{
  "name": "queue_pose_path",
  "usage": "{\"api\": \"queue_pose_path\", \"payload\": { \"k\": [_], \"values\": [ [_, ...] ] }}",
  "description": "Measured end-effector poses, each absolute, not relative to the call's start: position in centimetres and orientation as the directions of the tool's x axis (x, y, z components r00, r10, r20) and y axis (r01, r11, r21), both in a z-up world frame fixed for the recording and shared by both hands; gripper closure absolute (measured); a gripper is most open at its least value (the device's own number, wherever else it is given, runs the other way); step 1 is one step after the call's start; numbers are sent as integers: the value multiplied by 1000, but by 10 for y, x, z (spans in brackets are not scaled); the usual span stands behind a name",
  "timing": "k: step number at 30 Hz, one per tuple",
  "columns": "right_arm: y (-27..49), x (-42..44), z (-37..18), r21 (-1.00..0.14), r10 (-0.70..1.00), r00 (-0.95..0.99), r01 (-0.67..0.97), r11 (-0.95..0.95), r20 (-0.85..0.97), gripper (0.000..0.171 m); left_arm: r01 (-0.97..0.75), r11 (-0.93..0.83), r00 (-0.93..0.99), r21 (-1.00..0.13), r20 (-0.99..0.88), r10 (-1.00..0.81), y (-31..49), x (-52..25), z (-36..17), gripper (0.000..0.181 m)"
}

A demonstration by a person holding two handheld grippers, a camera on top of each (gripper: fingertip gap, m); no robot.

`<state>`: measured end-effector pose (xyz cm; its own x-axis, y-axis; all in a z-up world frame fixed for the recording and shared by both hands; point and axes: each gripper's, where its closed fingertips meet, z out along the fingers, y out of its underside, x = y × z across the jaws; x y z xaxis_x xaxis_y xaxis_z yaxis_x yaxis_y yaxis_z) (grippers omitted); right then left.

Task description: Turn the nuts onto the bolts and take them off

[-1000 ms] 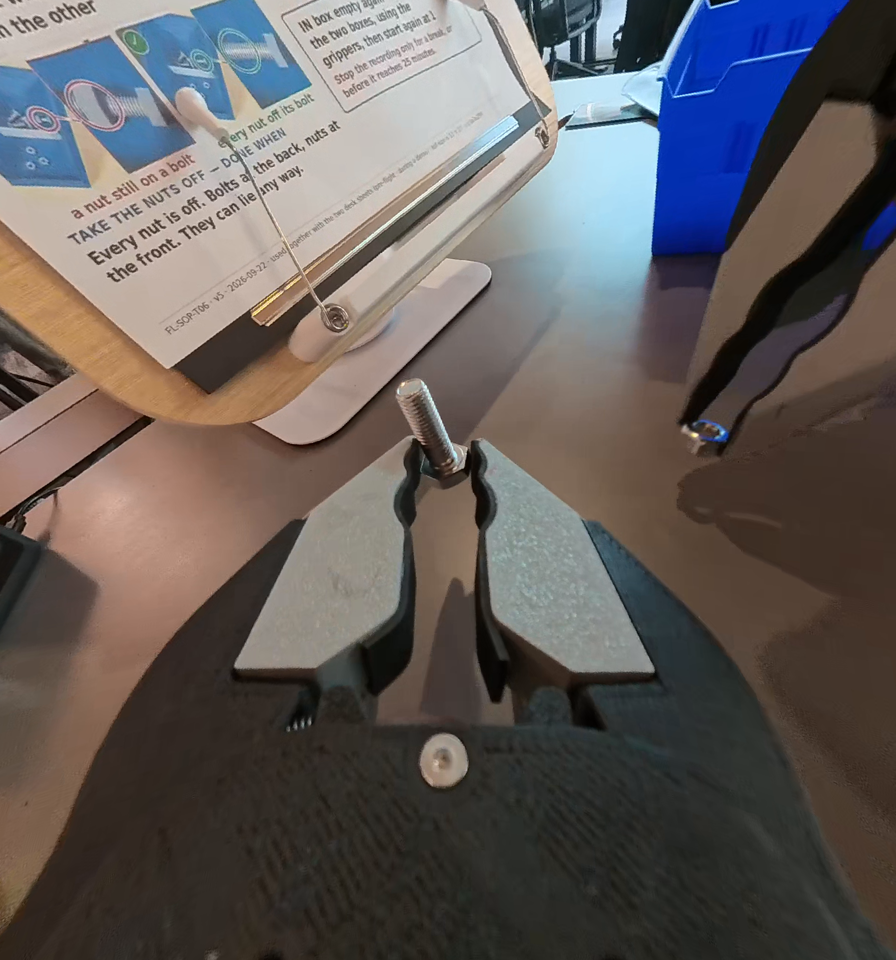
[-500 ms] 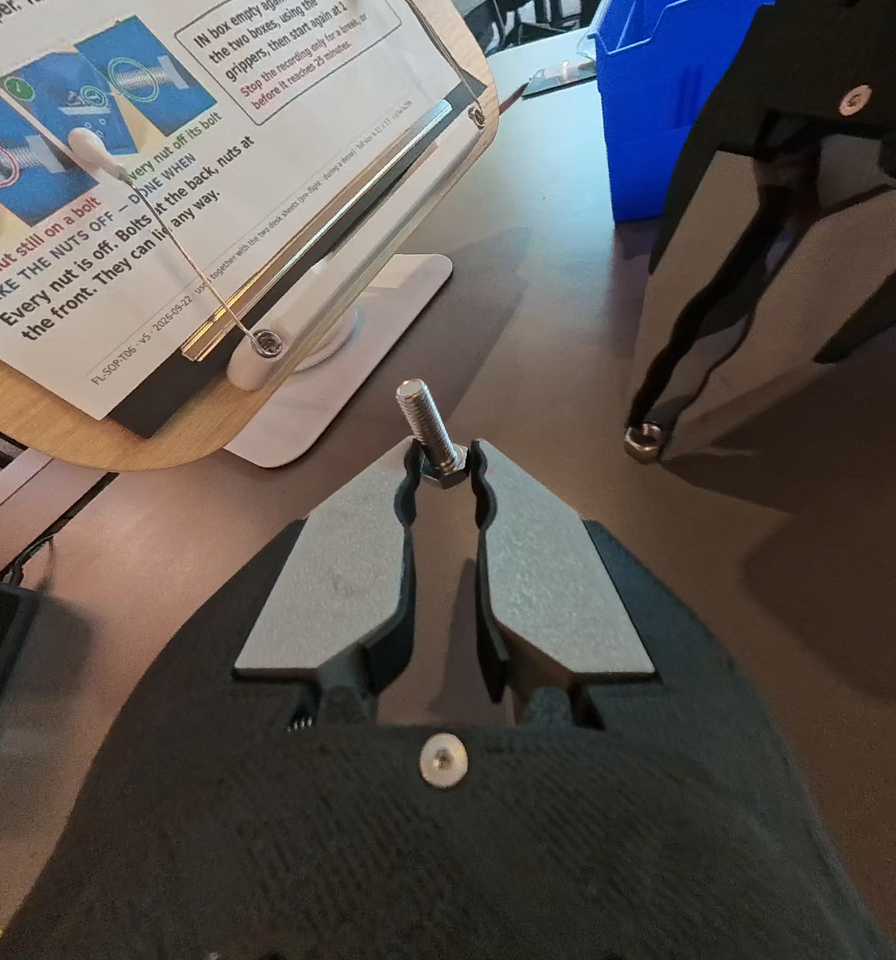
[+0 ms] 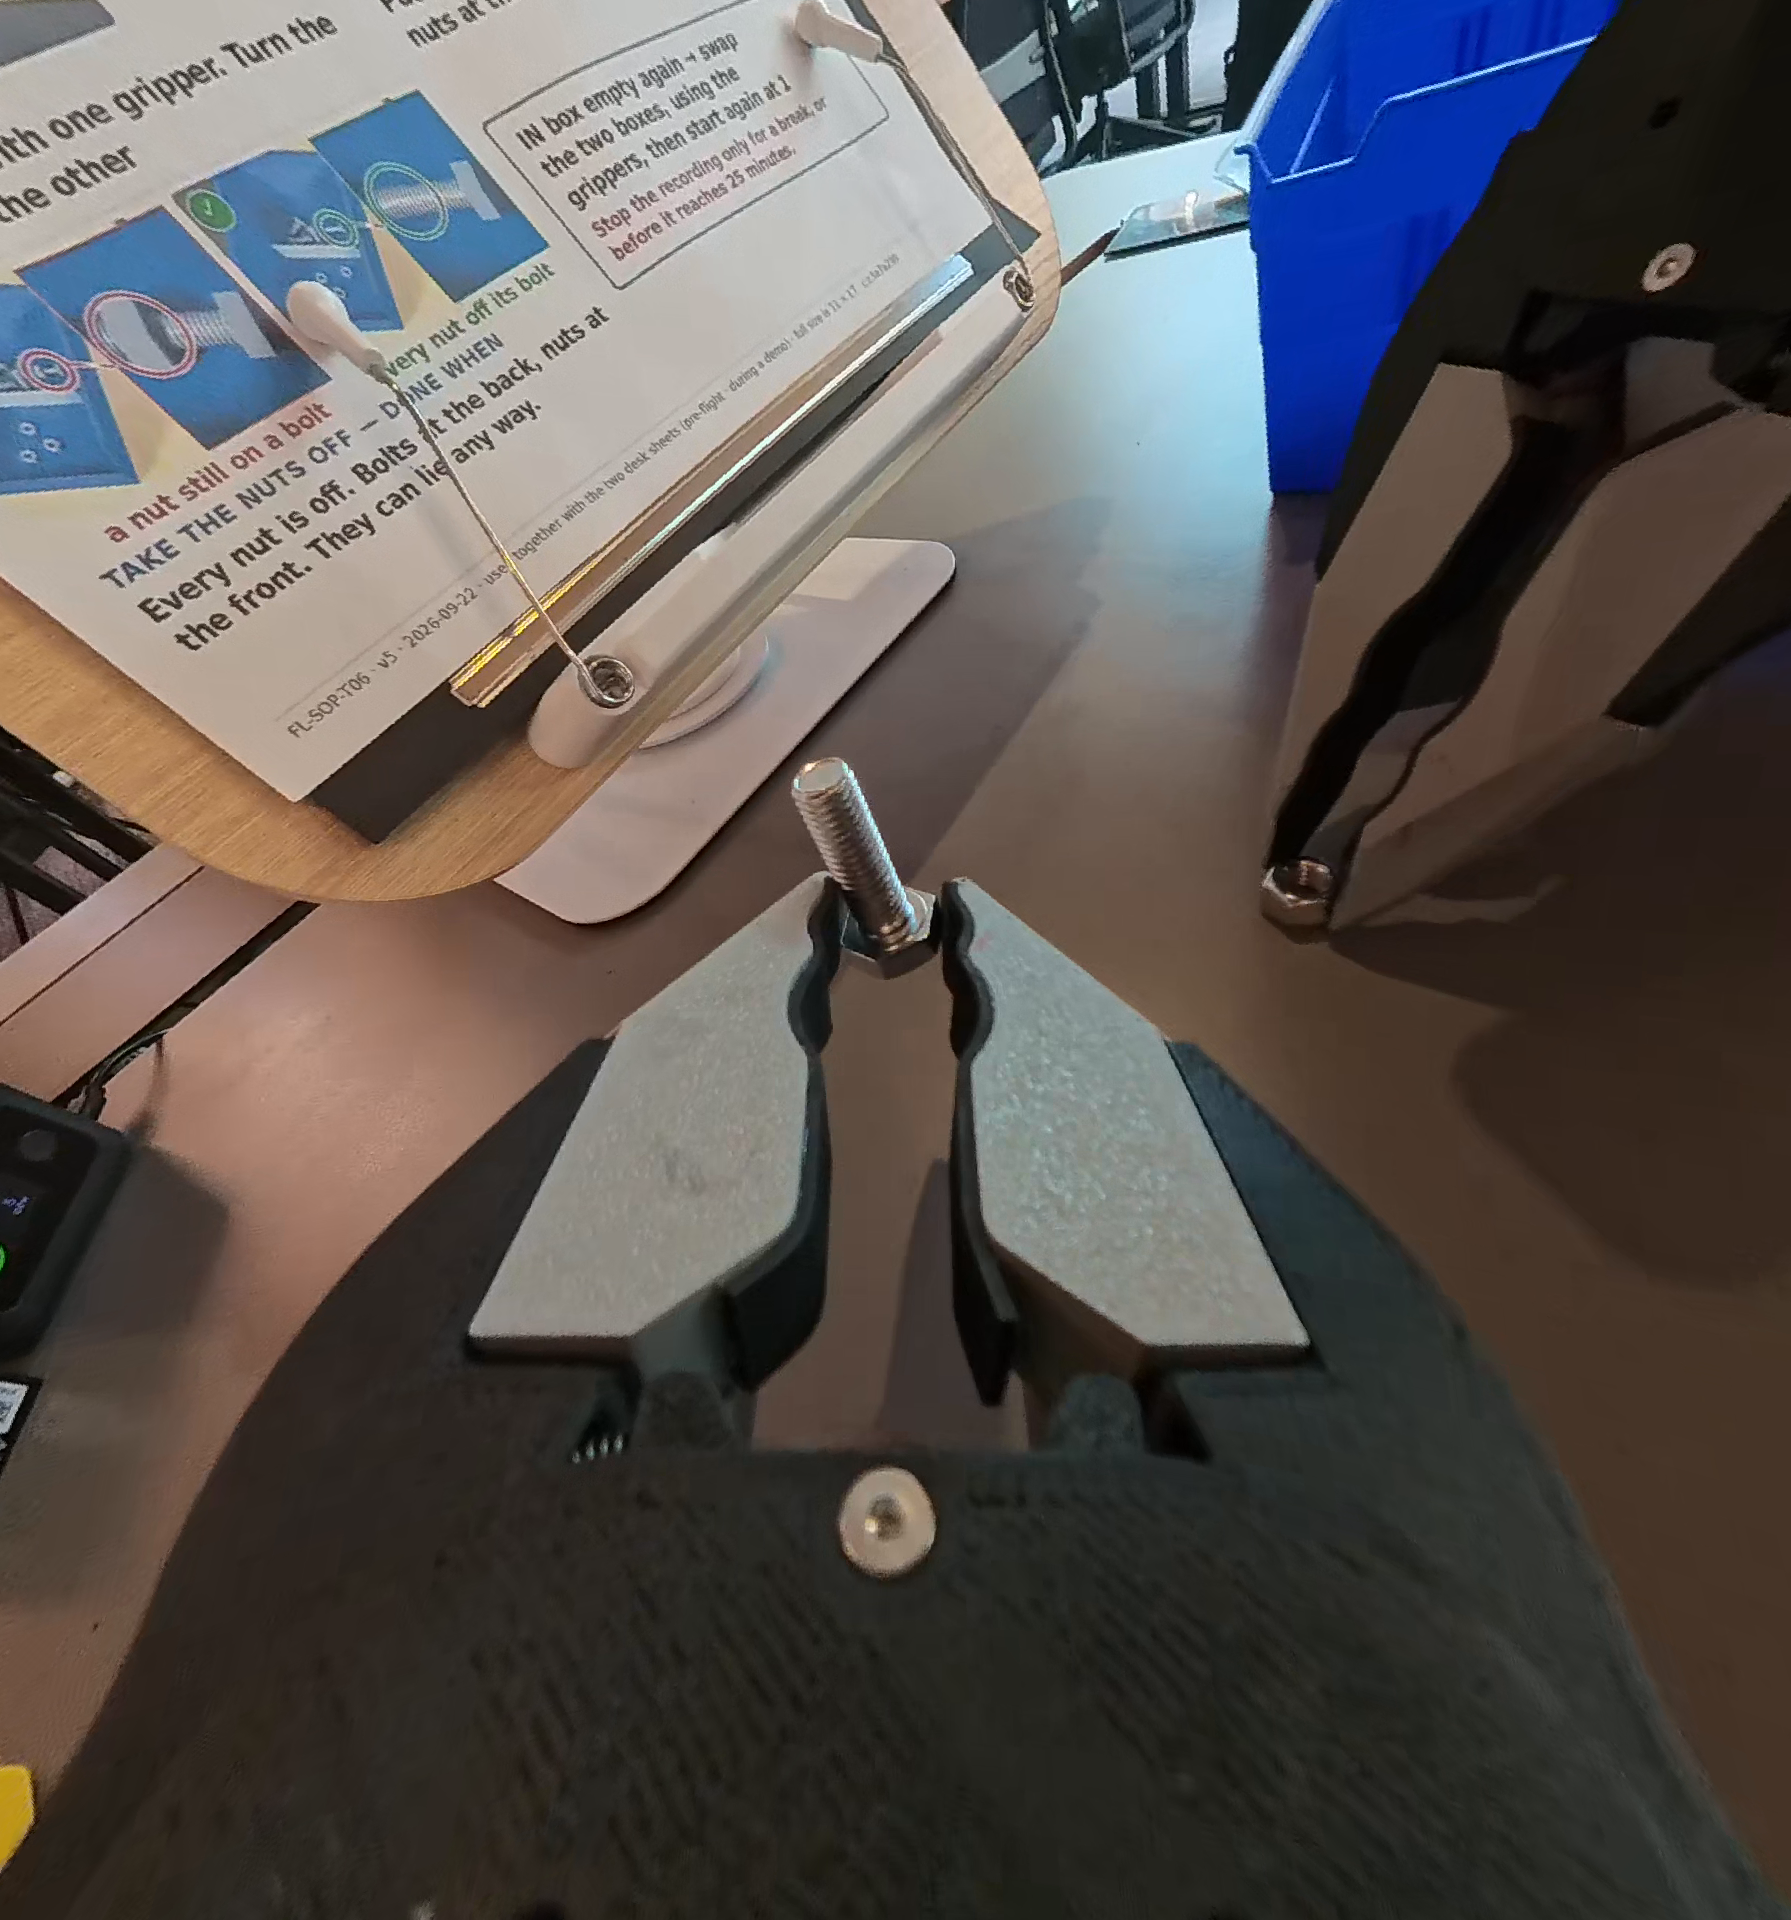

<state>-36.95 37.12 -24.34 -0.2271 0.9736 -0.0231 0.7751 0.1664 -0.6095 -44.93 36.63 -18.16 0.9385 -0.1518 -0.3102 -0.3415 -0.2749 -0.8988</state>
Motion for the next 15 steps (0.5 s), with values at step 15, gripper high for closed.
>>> {"api": "queue_pose_path", "payload": {
  "k": [15],
  "values": [
    [388, -367, -226, -657, 982, -186, 745, 115, -39, 150, -370, -277, 926, -887, -330, -182, 367, -444, -184, 165]
  ]
}}
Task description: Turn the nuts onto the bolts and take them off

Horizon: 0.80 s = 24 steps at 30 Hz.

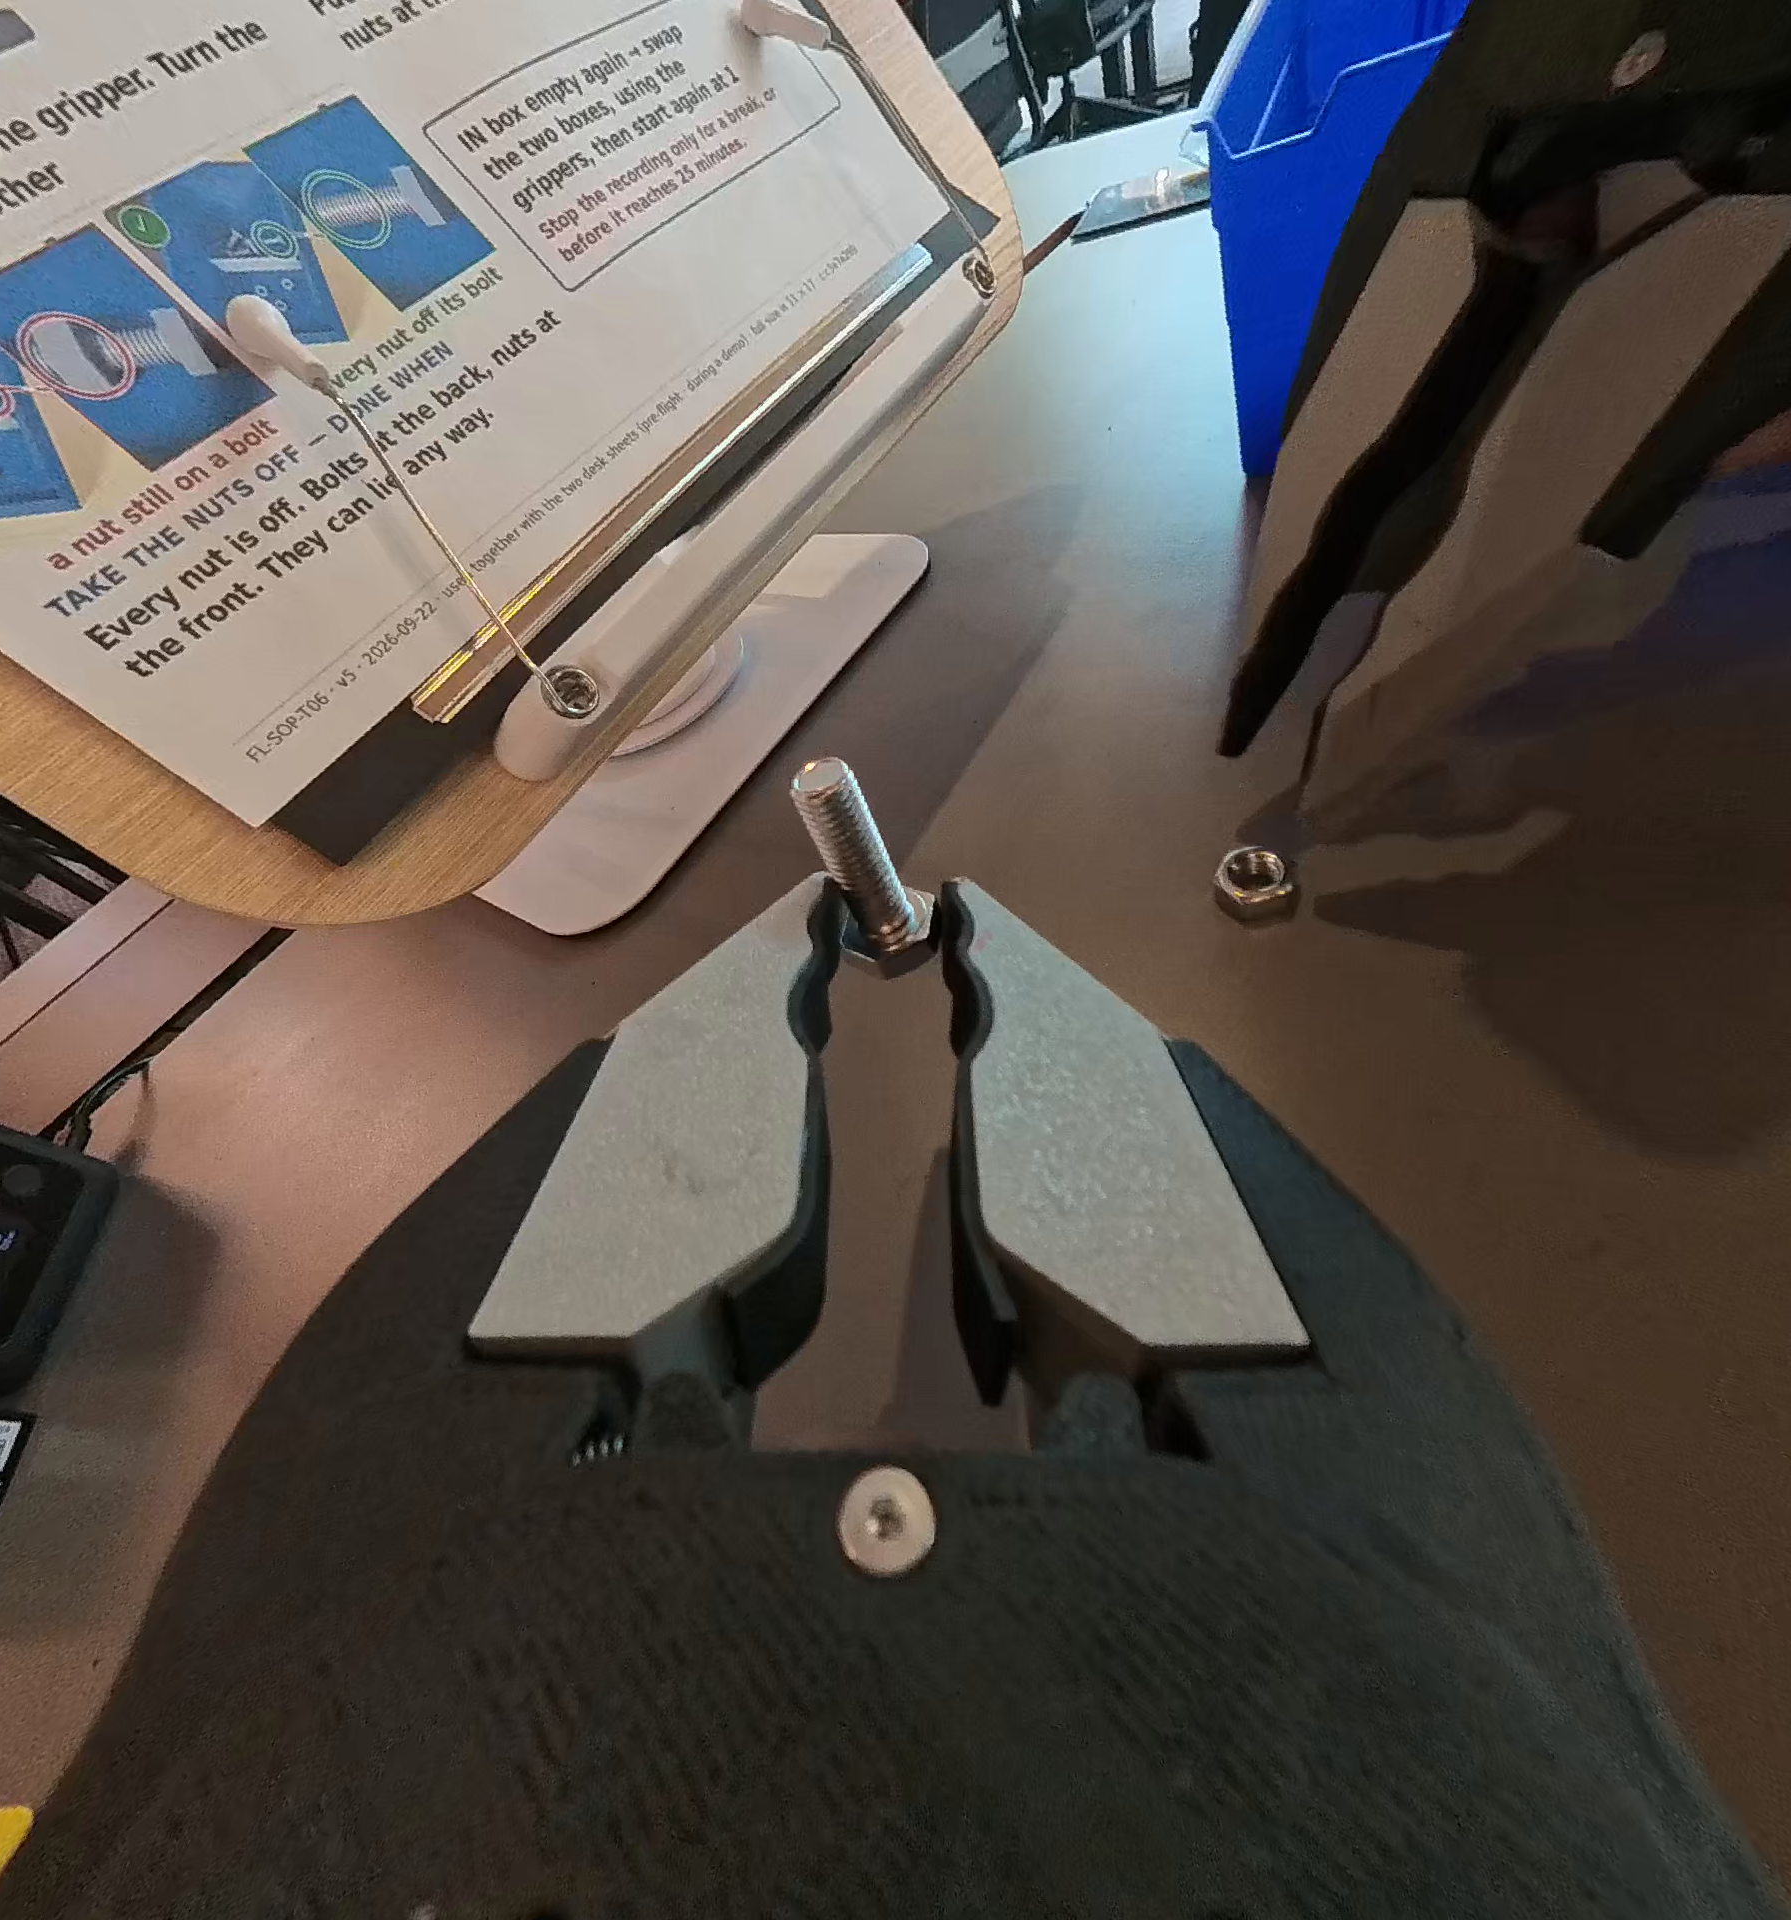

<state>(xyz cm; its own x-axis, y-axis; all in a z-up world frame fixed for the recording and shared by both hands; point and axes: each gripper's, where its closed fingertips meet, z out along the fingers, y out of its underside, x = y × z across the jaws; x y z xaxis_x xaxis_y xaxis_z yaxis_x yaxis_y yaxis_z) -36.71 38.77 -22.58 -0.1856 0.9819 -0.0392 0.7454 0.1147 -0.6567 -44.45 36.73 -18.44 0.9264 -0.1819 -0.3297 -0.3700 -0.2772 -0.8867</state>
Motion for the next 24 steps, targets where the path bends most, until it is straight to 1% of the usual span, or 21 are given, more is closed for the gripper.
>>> {"api": "queue_pose_path", "payload": {
  "k": [8, 14, 24],
  "values": [
    [386, -369, -230, -655, 982, -187, 747, 117, -38, 148, -397, -282, 915, -873, -354, -193, 368, -444, -187, 165],
    [381, -372, -231, -655, 980, -197, 741, 146, -4, 149, -390, -285, 918, -876, -347, -191, 368, -445, -187, 165],
    [386, -371, -226, -672, 983, -184, 727, 142, 9, 149, -388, -282, 919, -878, -347, -186, 368, -446, -186, 164]
  ]
}}
